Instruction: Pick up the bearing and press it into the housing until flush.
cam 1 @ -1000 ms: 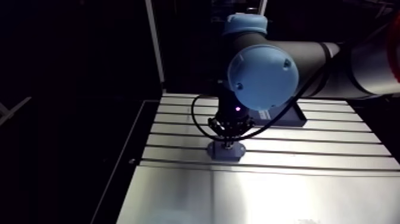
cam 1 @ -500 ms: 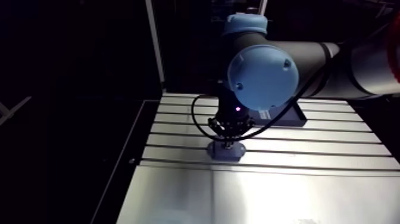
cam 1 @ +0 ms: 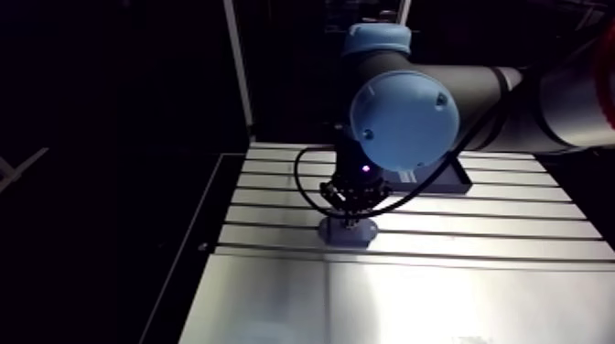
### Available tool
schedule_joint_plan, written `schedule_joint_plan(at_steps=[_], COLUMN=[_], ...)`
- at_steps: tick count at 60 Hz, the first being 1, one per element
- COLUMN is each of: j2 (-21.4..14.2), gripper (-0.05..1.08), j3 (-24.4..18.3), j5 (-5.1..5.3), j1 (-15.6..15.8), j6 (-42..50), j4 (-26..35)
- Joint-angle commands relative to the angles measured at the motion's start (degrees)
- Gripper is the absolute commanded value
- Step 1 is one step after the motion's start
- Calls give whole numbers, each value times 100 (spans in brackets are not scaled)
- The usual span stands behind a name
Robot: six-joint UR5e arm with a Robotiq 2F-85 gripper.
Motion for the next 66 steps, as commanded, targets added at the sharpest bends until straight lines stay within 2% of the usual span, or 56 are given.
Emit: schedule_joint_plan(at_steps=[1,56,66], j2=[7,-1,7], gripper=[102,102,102], j3=[13,39,55], j5=[0,0,0], j1=[0,0,0], j6=[-1,-10,-18], j4=[-1,-2,-187])
